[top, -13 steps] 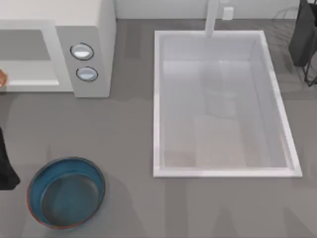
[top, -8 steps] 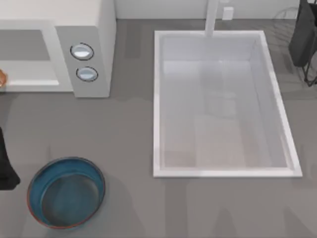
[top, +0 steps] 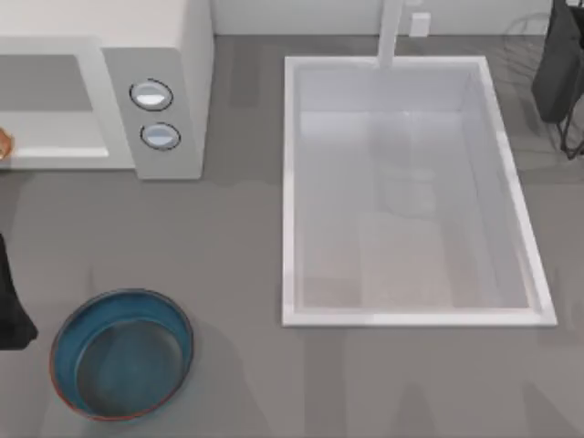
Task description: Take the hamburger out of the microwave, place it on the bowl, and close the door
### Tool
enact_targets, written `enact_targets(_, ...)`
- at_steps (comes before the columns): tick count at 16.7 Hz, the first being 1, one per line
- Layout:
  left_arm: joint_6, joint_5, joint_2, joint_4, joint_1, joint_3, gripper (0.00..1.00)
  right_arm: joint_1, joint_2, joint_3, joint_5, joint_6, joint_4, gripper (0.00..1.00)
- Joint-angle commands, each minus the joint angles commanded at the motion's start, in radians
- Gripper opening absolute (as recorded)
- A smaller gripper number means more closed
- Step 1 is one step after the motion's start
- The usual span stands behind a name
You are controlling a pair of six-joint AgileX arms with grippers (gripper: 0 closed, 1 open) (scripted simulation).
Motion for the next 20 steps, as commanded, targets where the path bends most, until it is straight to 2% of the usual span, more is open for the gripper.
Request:
enact_targets(13,0.001,0.004,0.029,0.014,0.003,0.010,1.00,0.000,0.000,0.000,0.000,0.000,0.000,1.00)
enact_targets(16,0.007,0.018,0.145,0.073,0.016,0.050,1.00,0.000,0.000,0.000,0.000,0.000,0.000,1.00)
enact_targets(20,0.020,0.051,0.416,0.209,0.047,0.145,1.00,0.000,0.000,0.000,0.000,0.000,0.000,1.00)
